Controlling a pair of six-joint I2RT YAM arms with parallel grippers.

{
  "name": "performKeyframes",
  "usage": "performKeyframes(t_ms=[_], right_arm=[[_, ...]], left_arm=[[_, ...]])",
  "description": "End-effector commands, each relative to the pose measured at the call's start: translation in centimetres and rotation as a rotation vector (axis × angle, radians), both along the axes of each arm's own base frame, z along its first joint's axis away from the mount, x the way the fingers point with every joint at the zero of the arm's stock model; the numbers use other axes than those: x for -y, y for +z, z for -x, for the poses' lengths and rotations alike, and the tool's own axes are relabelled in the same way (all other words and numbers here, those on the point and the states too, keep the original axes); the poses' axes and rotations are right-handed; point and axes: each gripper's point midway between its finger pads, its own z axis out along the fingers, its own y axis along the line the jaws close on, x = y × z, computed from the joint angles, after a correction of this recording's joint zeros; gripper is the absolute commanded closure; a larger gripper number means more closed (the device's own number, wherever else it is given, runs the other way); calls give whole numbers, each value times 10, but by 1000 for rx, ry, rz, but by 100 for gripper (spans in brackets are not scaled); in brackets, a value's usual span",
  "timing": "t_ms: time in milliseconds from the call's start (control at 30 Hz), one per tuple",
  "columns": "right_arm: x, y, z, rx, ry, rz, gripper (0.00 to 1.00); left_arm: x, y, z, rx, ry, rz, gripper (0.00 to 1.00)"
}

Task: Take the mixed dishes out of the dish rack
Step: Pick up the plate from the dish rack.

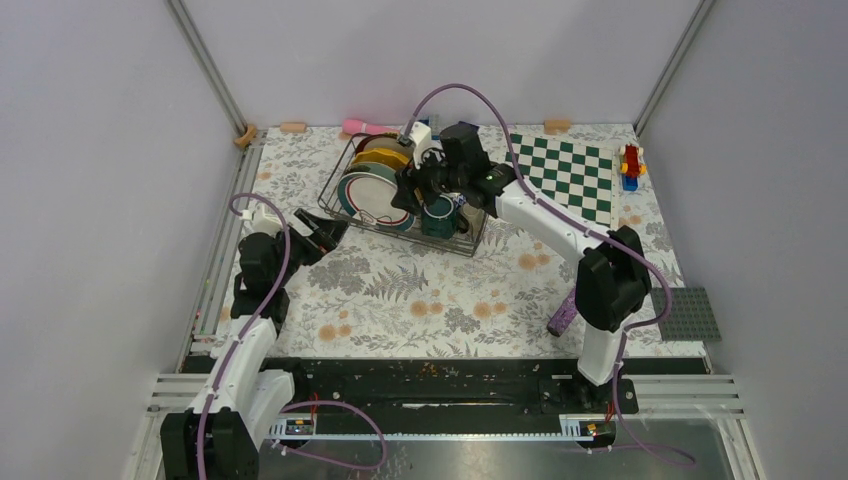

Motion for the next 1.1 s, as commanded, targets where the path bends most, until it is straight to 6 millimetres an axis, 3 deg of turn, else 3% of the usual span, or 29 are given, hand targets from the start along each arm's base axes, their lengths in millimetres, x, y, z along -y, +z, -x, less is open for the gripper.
performKeyframes(t_ms=[0, 200, 700, 1067], right_arm=[[-14, 14, -9, 75, 16, 0, 29], [-22, 12, -18, 83, 18, 23, 33], [-41, -5, -16, 87, 46, 75, 45], [-43, -23, -36, 213, -42, 195, 52]], left_arm=[[-2, 26, -11, 85, 3, -11, 1], [-2, 24, -13, 76, -1, -10, 1], [0, 22, -16, 73, -7, -6, 1], [0, 18, -19, 57, -9, -1, 1]])
